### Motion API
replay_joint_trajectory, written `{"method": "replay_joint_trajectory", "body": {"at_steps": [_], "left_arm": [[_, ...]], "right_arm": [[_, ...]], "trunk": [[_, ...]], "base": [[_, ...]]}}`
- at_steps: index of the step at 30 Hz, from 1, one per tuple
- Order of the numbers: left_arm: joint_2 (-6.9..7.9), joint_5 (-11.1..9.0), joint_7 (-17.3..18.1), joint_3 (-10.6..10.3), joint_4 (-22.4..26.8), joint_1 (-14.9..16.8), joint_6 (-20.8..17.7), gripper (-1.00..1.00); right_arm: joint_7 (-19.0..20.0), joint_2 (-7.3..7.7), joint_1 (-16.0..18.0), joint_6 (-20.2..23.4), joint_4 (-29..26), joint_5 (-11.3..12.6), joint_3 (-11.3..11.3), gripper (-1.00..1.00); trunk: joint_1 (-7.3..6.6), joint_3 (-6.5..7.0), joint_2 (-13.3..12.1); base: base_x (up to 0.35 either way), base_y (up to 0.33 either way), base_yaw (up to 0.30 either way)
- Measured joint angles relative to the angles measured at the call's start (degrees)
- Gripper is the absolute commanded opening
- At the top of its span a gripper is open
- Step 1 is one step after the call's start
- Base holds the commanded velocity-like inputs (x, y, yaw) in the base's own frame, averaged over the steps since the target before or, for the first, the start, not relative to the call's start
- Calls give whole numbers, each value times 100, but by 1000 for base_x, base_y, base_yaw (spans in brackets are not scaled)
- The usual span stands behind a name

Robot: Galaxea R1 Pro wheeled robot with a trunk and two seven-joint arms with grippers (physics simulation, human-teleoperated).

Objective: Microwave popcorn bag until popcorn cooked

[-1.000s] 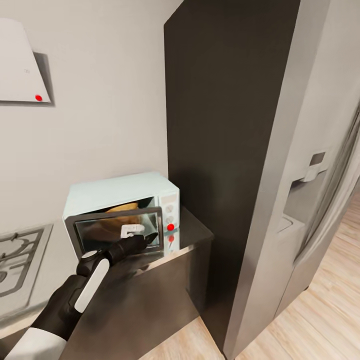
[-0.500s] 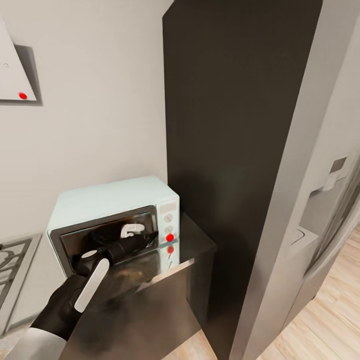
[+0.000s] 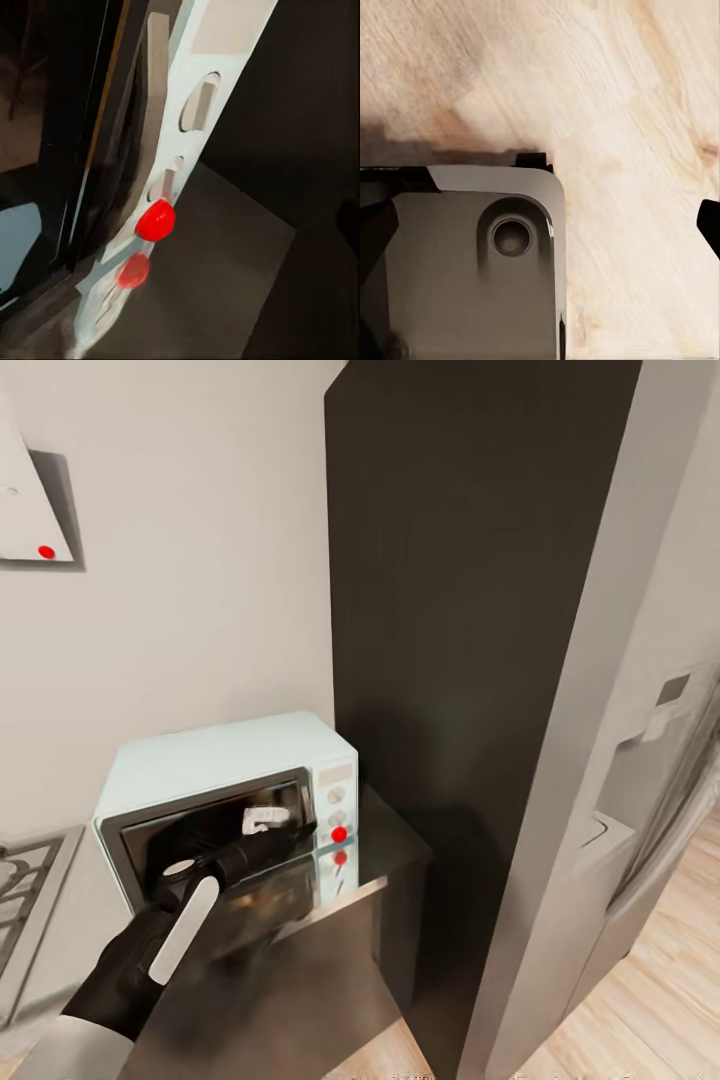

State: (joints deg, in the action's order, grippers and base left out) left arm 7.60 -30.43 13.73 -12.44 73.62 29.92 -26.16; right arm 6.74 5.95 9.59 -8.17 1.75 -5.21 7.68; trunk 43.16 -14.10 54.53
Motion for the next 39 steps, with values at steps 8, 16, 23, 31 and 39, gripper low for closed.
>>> {"method": "replay_joint_trajectory", "body": {"at_steps": [8,16,23,31,39], "left_arm": [[-126,2,-7,-10,0,0,-8,100],[-273,9,-18,-14,-6,0,-20,100],[-473,-76,12,-306,-531,-1,-30,100],[-1135,-6,41,-396,-5879,-6,669,100],[-1152,-18,-48,-369,-7342,-398,1724,100]], "right_arm": [[-2,-1,0,-8,0,2,1,100],[0,0,0,-8,0,0,0,100],[7,2,0,10,0,-11,0,100],[7,-9,0,26,0,-20,-8,100],[7,-10,0,17,0,-29,-8,100]], "trunk": [[0,0,1],[0,0,0],[0,-1,0],[1,-2,0],[1,-2,1]], "base": [[-324,0,0],[-324,0,0],[-324,0,0],[-324,0,0],[-333,0,0]]}}
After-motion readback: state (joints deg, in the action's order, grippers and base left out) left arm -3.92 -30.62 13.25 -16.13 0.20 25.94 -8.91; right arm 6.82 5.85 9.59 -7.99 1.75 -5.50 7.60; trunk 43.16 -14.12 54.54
